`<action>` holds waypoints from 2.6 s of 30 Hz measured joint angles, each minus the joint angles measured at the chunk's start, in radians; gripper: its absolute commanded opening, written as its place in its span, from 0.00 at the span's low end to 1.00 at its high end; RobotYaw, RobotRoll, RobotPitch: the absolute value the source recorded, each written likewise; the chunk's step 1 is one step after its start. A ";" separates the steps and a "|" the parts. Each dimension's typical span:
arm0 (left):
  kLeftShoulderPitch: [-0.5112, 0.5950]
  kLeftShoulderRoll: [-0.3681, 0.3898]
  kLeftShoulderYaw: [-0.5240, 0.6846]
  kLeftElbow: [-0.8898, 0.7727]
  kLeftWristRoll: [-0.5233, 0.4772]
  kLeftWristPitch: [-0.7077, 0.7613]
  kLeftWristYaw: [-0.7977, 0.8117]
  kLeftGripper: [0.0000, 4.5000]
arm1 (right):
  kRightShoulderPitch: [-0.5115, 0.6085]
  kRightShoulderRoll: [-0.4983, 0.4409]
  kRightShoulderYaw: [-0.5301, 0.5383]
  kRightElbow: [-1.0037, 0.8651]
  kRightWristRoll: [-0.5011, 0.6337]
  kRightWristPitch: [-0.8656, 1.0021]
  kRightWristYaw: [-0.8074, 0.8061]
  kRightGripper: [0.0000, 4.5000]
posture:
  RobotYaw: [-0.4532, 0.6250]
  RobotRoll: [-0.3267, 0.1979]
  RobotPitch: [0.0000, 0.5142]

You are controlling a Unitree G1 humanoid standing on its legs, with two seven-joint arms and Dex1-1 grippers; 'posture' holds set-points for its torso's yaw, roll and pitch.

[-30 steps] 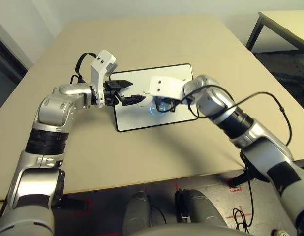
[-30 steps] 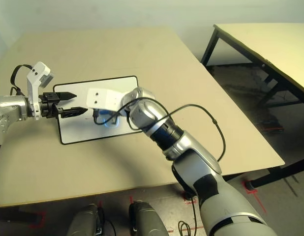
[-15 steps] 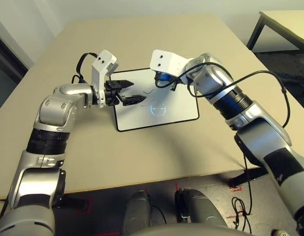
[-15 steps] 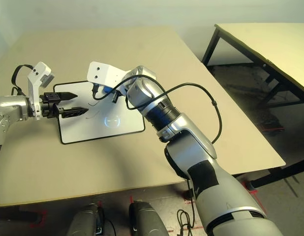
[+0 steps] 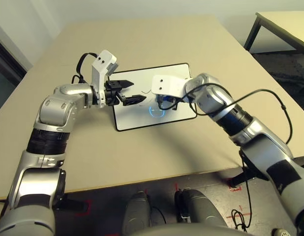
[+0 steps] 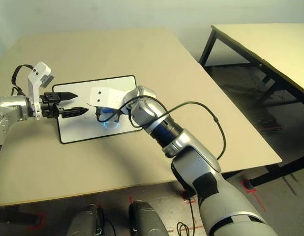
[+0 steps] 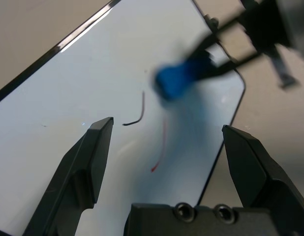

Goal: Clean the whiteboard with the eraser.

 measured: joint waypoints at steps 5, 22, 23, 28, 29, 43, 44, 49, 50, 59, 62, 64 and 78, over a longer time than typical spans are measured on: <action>0.006 0.001 0.001 -0.010 -0.001 0.005 0.001 1.00 | -0.059 0.035 -0.049 0.177 -0.001 -0.110 -0.072 0.13 | 0.42 0.62 0.16; -0.001 0.031 0.009 0.008 0.001 0.008 -0.002 1.00 | 0.108 0.005 0.005 -0.178 -0.053 0.049 0.090 0.13 | 0.41 0.62 0.17; -0.004 0.031 0.009 0.012 0.002 0.006 -0.002 1.00 | 0.082 0.011 0.000 -0.145 -0.053 0.042 0.080 0.13 | 0.41 0.62 0.17; -0.006 0.039 0.015 0.023 0.003 0.003 -0.005 1.00 | -0.019 0.024 -0.037 -0.037 -0.053 0.021 0.025 0.13 | 0.41 0.62 0.18; -0.006 0.043 0.017 0.024 0.004 0.003 -0.005 1.00 | -0.020 0.029 -0.040 -0.039 -0.053 0.024 0.025 0.13 | 0.41 0.62 0.18; 0.004 0.062 0.031 0.024 0.003 0.002 0.003 1.00 | 0.189 -0.011 0.125 -0.503 -0.080 0.301 0.202 0.13 | 0.42 0.62 0.19; 0.007 0.063 0.033 0.024 0.003 0.003 0.003 1.00 | 0.171 -0.009 0.126 -0.475 -0.079 0.299 0.201 0.13 | 0.42 0.62 0.19; 0.019 0.071 0.037 0.023 0.002 0.006 0.003 1.00 | 0.032 0.019 0.068 -0.326 -0.068 0.263 0.149 0.13 | 0.42 0.62 0.19; 0.022 0.079 0.037 0.021 0.002 0.011 0.001 1.00 | 0.001 0.031 0.049 -0.289 -0.064 0.247 0.132 0.13 | 0.42 0.62 0.19; 0.076 0.115 0.038 -0.023 -0.002 0.047 -0.017 1.00 | 0.180 -0.007 0.096 -0.463 -0.059 0.264 0.162 0.13 | 0.43 0.62 0.19; 0.078 0.116 0.038 -0.037 -0.004 0.053 -0.016 1.00 | 0.206 -0.007 0.148 -0.523 -0.060 0.296 0.184 0.13 | 0.43 0.62 0.20; 0.078 0.116 0.038 -0.048 -0.005 0.058 -0.016 1.00 | 0.205 -0.009 0.150 -0.521 -0.061 0.299 0.184 0.13 | 0.43 0.62 0.20; 0.081 0.115 0.038 -0.058 -0.017 0.072 -0.015 1.00 | 0.028 0.061 0.028 -0.098 -0.037 -0.001 0.038 0.13 | 0.43 0.62 0.20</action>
